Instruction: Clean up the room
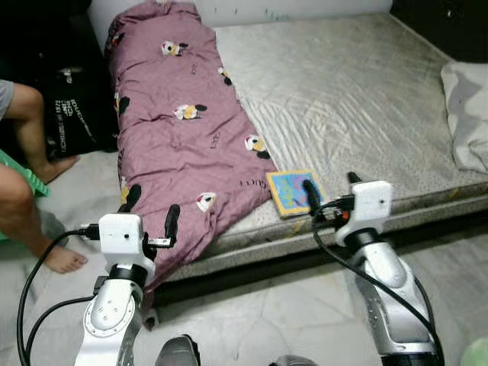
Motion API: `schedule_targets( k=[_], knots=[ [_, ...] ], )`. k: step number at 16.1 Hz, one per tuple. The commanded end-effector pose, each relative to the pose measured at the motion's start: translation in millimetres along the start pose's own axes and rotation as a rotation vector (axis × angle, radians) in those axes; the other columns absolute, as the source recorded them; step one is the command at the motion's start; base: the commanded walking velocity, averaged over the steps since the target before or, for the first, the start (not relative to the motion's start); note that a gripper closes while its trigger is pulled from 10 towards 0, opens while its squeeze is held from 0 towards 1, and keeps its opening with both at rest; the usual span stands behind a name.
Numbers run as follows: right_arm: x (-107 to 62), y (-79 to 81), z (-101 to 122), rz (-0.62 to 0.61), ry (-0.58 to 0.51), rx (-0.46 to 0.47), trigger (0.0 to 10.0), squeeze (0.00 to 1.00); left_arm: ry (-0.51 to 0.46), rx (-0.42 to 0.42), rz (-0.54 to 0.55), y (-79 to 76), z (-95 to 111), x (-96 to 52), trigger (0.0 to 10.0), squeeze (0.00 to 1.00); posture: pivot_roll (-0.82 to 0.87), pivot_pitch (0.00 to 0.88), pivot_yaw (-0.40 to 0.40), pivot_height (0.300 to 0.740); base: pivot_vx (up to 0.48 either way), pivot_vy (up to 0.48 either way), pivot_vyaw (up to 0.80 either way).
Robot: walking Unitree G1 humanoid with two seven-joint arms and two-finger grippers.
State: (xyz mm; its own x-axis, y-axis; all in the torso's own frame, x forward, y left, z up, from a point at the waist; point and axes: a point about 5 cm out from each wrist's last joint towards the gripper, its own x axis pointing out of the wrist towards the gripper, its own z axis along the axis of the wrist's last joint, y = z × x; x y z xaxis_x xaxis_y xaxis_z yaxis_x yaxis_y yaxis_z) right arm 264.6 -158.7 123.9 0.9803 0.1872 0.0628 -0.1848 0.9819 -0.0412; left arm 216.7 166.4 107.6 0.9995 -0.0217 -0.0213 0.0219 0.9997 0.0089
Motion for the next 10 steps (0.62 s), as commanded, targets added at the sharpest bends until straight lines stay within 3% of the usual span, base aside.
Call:
schedule_targets(
  k=[1,10],
  knots=[
    [1.2,0.0,2.3,0.001,-0.01,-0.002,10.0,0.0,-0.014,0.01,0.002,2.4,2.8,-0.7,10.0,0.0,0.02,0.146,-0.057,0.74,0.364,0.0,0.0],
    [2.7,0.0,2.7,-0.004,-0.016,0.002,10.0,0.0,-0.01,0.017,0.005,2.9,2.2,0.5,10.0,0.0,0.02,0.143,-0.055,0.74,0.356,0.0,0.0]
  ],
)
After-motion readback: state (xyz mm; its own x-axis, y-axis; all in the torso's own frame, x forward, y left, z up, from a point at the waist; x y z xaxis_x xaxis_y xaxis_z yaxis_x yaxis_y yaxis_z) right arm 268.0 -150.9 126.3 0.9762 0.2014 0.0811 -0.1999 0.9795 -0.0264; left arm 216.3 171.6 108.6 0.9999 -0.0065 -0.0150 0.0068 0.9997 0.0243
